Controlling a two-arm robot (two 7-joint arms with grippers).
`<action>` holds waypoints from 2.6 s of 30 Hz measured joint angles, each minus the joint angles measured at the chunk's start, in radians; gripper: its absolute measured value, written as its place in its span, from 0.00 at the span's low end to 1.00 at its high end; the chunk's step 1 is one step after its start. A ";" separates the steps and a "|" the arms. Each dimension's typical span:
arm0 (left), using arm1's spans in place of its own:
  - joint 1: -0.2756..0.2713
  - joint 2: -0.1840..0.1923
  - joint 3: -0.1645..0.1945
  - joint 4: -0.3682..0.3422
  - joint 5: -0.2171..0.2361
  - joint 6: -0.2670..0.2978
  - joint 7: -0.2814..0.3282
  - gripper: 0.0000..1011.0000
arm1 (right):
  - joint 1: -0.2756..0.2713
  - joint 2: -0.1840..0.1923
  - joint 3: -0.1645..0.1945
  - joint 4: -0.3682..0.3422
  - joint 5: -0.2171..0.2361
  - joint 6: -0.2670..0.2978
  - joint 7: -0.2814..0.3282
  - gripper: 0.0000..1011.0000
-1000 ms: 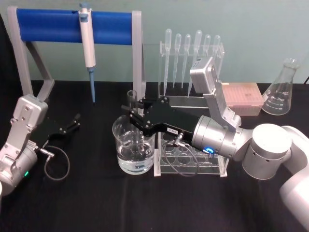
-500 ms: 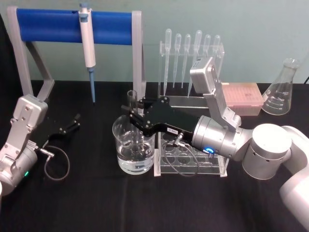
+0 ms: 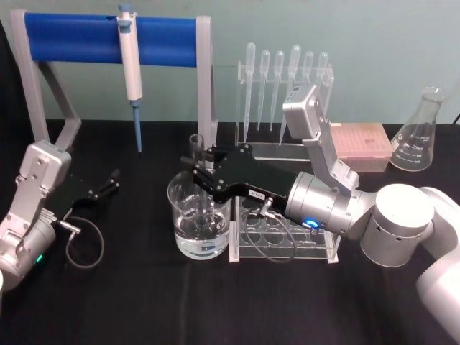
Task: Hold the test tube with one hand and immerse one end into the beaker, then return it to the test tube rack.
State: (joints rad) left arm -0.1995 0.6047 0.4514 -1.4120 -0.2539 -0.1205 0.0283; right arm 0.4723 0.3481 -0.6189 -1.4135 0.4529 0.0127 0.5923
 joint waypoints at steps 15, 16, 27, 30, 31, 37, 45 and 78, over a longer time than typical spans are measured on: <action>0.000 0.000 0.000 0.000 0.000 0.000 0.000 0.99 | 0.000 0.000 0.000 0.000 0.000 0.000 0.000 0.24; 0.000 0.000 0.000 0.000 0.000 0.000 0.000 0.99 | 0.000 0.000 0.000 0.000 0.000 0.000 0.000 0.24; 0.000 0.000 0.000 0.000 0.000 0.000 0.000 0.99 | 0.000 0.000 0.000 0.000 0.000 0.000 0.000 0.24; 0.000 0.000 0.000 0.000 0.000 0.000 0.000 0.99 | 0.000 0.000 0.000 0.000 0.000 0.000 0.000 0.24; 0.000 0.000 0.000 0.000 0.000 0.000 0.000 0.99 | 0.000 0.000 0.000 0.000 0.000 0.000 0.000 0.24; 0.000 0.000 0.000 0.000 0.000 0.000 0.000 0.99 | 0.000 0.000 0.000 0.000 0.000 0.000 0.000 0.24; 0.000 0.000 0.000 0.000 0.000 0.000 0.000 0.99 | 0.000 0.000 0.000 0.000 0.000 0.000 0.000 0.24; 0.000 0.000 0.000 0.000 0.000 0.000 0.000 0.99 | 0.000 0.000 0.000 0.000 0.000 0.000 0.000 0.24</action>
State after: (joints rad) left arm -0.1995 0.6047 0.4514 -1.4120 -0.2539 -0.1205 0.0283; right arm 0.4723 0.3481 -0.6189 -1.4135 0.4529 0.0127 0.5924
